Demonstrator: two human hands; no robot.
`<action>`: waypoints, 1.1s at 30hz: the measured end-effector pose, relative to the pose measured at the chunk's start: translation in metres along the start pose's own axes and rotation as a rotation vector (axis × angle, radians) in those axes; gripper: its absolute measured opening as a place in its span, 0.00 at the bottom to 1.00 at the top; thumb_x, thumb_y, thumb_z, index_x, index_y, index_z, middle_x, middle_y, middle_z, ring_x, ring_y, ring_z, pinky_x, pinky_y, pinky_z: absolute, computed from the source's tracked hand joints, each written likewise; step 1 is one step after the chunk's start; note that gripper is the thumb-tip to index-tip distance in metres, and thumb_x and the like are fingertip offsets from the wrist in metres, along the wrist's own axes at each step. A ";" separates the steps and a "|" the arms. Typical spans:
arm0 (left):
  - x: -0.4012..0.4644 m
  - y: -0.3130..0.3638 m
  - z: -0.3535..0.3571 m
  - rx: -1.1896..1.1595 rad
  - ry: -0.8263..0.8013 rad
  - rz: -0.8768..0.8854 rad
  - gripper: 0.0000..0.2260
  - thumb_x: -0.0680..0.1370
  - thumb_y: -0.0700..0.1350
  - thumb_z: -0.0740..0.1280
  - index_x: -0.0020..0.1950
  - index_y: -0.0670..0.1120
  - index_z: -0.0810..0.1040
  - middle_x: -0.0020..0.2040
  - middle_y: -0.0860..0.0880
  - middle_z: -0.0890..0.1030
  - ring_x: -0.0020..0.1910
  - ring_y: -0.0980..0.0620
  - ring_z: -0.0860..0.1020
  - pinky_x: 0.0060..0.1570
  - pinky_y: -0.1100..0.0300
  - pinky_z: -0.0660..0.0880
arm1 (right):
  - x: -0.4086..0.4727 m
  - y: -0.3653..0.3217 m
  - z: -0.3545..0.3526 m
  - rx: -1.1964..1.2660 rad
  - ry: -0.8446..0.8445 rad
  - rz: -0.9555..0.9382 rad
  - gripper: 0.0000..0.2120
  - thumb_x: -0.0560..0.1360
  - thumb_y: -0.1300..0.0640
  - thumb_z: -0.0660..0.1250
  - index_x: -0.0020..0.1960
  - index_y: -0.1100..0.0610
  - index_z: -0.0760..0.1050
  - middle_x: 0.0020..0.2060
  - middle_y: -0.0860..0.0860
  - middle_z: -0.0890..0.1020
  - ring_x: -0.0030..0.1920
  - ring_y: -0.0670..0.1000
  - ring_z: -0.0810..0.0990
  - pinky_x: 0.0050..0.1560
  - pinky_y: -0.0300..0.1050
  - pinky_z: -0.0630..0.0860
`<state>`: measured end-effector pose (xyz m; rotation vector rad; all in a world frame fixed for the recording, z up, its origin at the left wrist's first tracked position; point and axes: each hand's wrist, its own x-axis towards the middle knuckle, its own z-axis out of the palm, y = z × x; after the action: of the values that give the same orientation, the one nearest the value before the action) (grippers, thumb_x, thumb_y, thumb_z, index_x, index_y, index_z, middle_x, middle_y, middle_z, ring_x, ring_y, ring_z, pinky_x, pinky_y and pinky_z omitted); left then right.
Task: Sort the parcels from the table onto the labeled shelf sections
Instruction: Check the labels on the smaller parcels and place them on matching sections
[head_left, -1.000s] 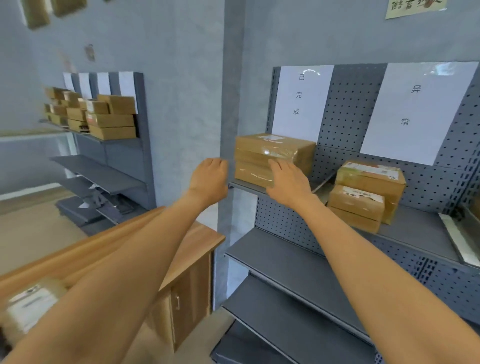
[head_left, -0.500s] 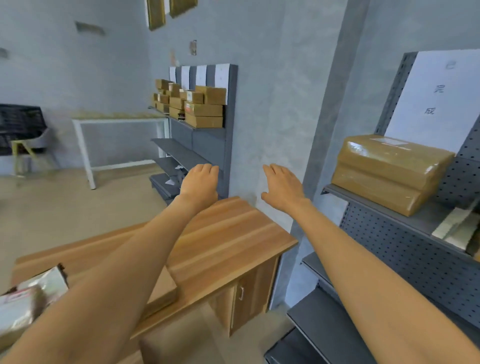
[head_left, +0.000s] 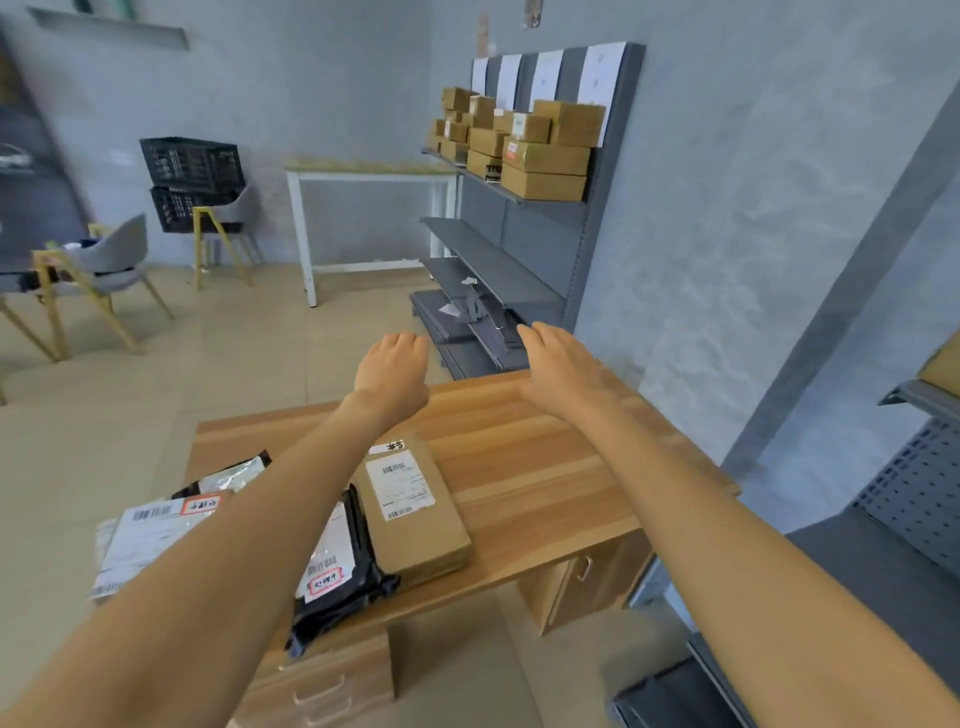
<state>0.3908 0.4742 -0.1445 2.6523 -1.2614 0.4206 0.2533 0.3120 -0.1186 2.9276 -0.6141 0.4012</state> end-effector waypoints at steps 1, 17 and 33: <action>-0.003 -0.007 0.008 0.001 -0.022 -0.018 0.20 0.74 0.37 0.64 0.66 0.39 0.69 0.65 0.42 0.73 0.64 0.42 0.69 0.59 0.55 0.68 | 0.004 -0.006 0.010 0.002 -0.014 -0.012 0.32 0.75 0.57 0.64 0.76 0.60 0.57 0.70 0.56 0.67 0.70 0.56 0.65 0.68 0.48 0.64; -0.028 -0.061 0.136 0.008 -0.322 -0.292 0.19 0.75 0.40 0.63 0.66 0.41 0.68 0.64 0.44 0.72 0.64 0.43 0.69 0.56 0.55 0.68 | 0.051 -0.053 0.152 0.175 -0.319 -0.155 0.34 0.77 0.53 0.64 0.78 0.58 0.53 0.75 0.55 0.60 0.74 0.56 0.60 0.71 0.51 0.61; -0.032 -0.059 0.255 -0.544 -0.428 -0.880 0.20 0.73 0.43 0.68 0.63 0.38 0.70 0.58 0.41 0.75 0.58 0.40 0.75 0.54 0.48 0.75 | 0.068 -0.046 0.284 0.438 -0.626 -0.108 0.30 0.76 0.49 0.65 0.74 0.58 0.61 0.72 0.55 0.67 0.71 0.57 0.65 0.67 0.52 0.65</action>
<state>0.4628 0.4640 -0.3974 2.5177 -0.1112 -0.5553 0.3980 0.2787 -0.3737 3.4904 -0.4629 -0.4814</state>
